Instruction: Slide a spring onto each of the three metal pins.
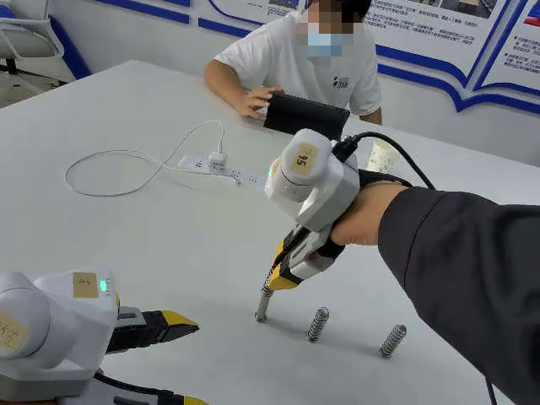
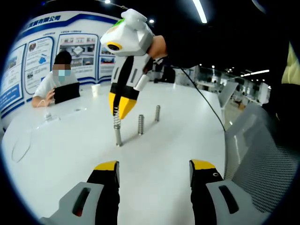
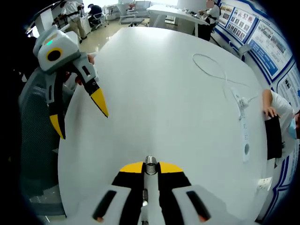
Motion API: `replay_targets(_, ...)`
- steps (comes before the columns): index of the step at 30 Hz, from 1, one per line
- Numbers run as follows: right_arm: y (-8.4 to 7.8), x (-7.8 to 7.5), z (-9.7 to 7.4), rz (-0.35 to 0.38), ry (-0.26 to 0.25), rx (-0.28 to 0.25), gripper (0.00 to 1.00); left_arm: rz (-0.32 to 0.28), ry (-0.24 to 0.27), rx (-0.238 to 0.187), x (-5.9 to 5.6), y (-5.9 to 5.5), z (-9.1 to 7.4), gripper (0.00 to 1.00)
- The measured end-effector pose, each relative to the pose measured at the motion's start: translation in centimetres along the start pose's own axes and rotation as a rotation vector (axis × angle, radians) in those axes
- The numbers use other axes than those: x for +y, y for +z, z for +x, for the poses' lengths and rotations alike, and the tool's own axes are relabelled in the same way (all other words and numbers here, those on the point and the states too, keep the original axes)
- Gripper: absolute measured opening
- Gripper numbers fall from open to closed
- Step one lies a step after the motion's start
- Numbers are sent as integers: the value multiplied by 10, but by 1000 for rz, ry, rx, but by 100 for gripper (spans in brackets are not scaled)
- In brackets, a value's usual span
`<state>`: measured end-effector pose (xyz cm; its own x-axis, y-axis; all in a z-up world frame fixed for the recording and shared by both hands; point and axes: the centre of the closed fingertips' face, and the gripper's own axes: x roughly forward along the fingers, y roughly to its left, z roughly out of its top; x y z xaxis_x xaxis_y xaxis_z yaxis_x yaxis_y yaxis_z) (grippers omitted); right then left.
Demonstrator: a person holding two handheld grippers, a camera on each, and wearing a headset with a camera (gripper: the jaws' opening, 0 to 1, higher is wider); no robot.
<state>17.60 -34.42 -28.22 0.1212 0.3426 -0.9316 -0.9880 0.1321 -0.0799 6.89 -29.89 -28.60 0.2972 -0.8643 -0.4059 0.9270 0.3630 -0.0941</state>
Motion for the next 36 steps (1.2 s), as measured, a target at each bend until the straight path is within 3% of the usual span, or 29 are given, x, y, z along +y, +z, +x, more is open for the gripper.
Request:
replay_targets(13, -6, 4, 19, 11, 20, 39, 12, -5, 0, 2, 1, -2, 0, 60)
replay_targets(36, -8, 17, 42, 36, 32, 52, 12, -6, 2, 6, 3, -3, -2, 60)
